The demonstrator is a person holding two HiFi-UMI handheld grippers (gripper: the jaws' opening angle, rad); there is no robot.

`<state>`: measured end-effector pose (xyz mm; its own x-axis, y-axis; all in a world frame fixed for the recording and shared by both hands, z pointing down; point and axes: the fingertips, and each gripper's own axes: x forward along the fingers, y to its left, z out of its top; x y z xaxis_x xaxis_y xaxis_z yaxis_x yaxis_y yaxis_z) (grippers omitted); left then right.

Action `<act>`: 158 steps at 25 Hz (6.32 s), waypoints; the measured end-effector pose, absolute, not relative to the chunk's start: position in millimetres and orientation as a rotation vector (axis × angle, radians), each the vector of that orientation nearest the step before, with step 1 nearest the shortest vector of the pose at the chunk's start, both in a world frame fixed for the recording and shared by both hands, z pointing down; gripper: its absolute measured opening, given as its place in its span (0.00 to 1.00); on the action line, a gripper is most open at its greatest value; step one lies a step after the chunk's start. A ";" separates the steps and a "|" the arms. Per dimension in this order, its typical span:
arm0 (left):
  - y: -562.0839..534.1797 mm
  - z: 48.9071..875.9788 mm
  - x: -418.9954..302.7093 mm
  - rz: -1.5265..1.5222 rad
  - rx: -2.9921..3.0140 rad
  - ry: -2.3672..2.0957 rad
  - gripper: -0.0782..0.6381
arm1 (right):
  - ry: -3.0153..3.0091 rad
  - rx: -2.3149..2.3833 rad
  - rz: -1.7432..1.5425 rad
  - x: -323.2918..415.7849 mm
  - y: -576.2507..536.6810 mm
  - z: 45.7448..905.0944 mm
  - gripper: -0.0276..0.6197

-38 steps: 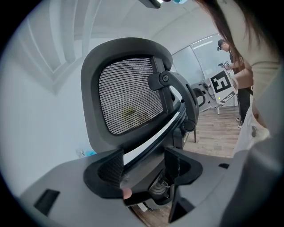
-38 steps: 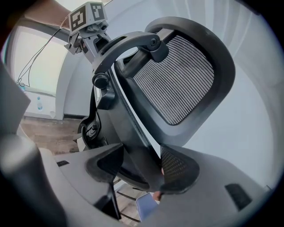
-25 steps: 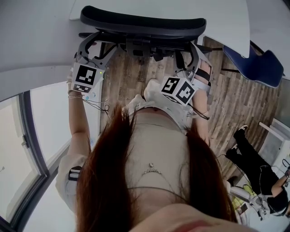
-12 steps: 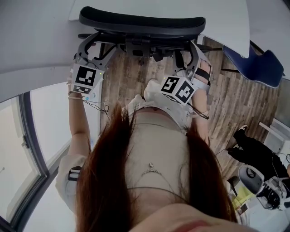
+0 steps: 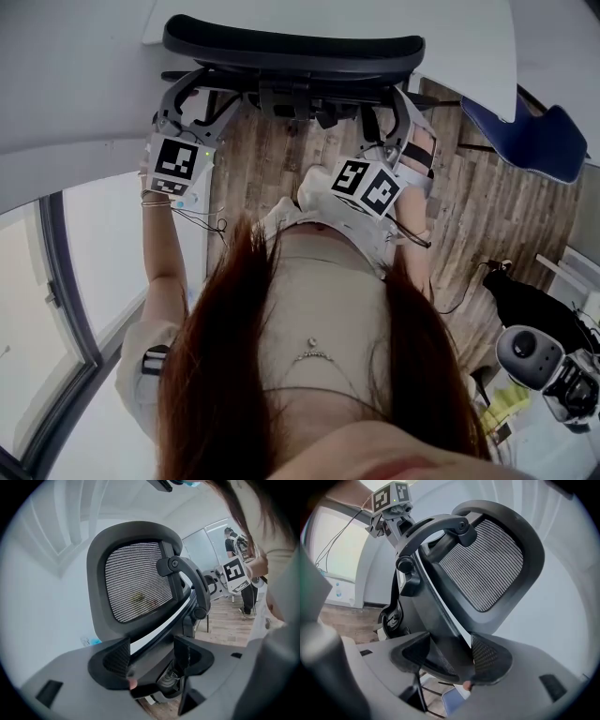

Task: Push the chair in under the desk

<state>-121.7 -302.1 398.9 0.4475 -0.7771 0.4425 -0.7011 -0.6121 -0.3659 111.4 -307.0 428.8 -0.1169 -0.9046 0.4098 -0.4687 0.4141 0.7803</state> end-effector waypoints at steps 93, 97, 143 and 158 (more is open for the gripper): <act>-403.1 402.5 -124.4 -0.830 -2.592 1.224 0.51 | -1.688 1.292 -0.599 106.3 -389.0 427.8 0.48; -404.2 400.7 -124.5 -0.811 -2.607 1.224 0.52 | -1.687 1.290 -0.588 106.3 -389.6 426.7 0.48; -312.9 393.9 -114.7 -0.748 -2.664 1.296 0.44 | -1.744 1.506 -0.335 107.5 -319.0 421.6 0.44; -258.1 395.2 -97.3 -0.639 -2.750 1.303 0.28 | -1.839 1.638 -0.132 103.3 -251.7 407.2 0.35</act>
<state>-97.3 -258.1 395.2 0.5644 -0.7476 0.3501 -0.7343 -0.6484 -0.2008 103.3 -251.7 407.2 0.0051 -0.9151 0.4032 -0.8483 0.2096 0.4863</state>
